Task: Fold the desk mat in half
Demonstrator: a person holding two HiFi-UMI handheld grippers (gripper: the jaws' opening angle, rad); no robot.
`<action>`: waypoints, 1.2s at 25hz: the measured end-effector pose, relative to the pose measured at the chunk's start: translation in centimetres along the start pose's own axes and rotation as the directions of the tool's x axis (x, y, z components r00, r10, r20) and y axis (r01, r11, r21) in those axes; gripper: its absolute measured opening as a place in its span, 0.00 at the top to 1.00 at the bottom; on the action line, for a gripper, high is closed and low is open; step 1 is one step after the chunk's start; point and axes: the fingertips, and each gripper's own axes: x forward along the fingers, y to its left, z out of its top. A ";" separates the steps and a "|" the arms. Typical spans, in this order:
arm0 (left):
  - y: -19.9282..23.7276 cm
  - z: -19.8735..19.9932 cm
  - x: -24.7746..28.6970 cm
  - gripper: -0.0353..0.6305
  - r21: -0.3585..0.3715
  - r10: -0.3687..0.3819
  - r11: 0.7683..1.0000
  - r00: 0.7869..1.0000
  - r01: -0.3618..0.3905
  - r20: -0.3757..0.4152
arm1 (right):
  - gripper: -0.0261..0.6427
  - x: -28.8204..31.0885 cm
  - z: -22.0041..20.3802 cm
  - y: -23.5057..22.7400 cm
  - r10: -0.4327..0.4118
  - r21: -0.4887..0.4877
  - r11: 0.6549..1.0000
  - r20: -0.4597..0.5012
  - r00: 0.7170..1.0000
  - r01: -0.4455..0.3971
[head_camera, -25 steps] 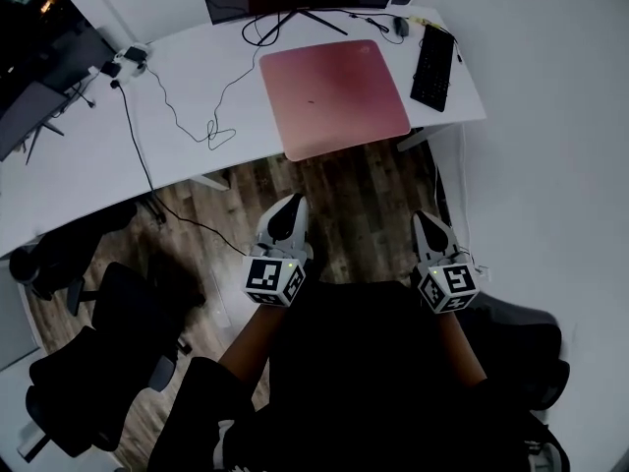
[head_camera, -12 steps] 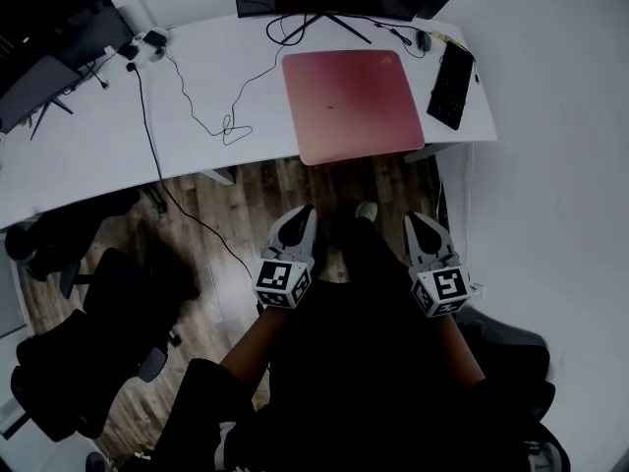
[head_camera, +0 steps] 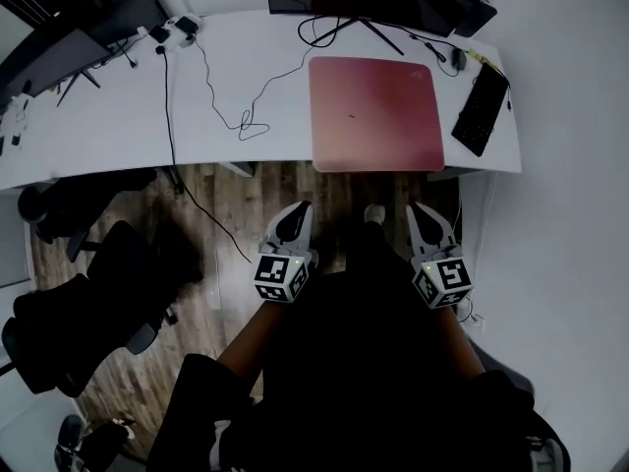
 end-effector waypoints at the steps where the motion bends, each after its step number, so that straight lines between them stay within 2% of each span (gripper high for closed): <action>1: -0.1 0.1 0.7 0.91 -0.009 0.017 1.000 1.000 -0.017 0.001 | 0.96 0.7 0.3 -0.9 0.020 0.024 1.000 0.005 1.000 -0.020; 5: -0.9 -0.1 3.9 0.91 -0.060 0.073 0.995 0.997 -0.074 -0.023 | 0.96 2.0 0.9 -5.7 0.043 0.058 0.997 0.012 0.999 -0.044; 11: -1.7 -0.5 9.5 0.91 -0.026 0.137 0.990 0.986 -0.140 -0.095 | 0.96 3.6 -0.3 -13.5 0.033 0.114 0.993 -0.022 0.999 -0.030; 14: -2.3 -0.4 12.6 0.91 -0.033 0.152 0.987 0.981 -0.157 -0.120 | 0.96 4.6 -0.4 -17.0 0.028 0.137 0.990 -0.025 0.999 -0.024; 21: -3.9 2.3 18.6 0.91 -0.081 0.172 0.980 0.981 -0.180 -0.088 | 0.96 7.9 -0.5 -23.3 0.063 0.116 0.992 -0.070 0.996 -0.055; 24: -3.6 2.7 20.1 0.91 -0.117 0.207 0.970 0.976 -0.214 -0.064 | 0.96 9.6 -0.6 -25.0 0.088 0.069 0.994 -0.102 0.991 -0.081; 26: -3.2 2.1 20.6 0.91 -0.125 0.235 0.962 0.969 -0.244 -0.081 | 0.96 10.7 -0.4 -25.8 0.114 0.052 0.993 -0.107 0.988 -0.109; 30: -2.1 0.4 20.9 0.91 -0.189 0.314 0.923 0.940 -0.335 -0.133 | 0.96 12.7 0.2 -27.1 0.180 0.024 0.984 -0.114 0.977 -0.178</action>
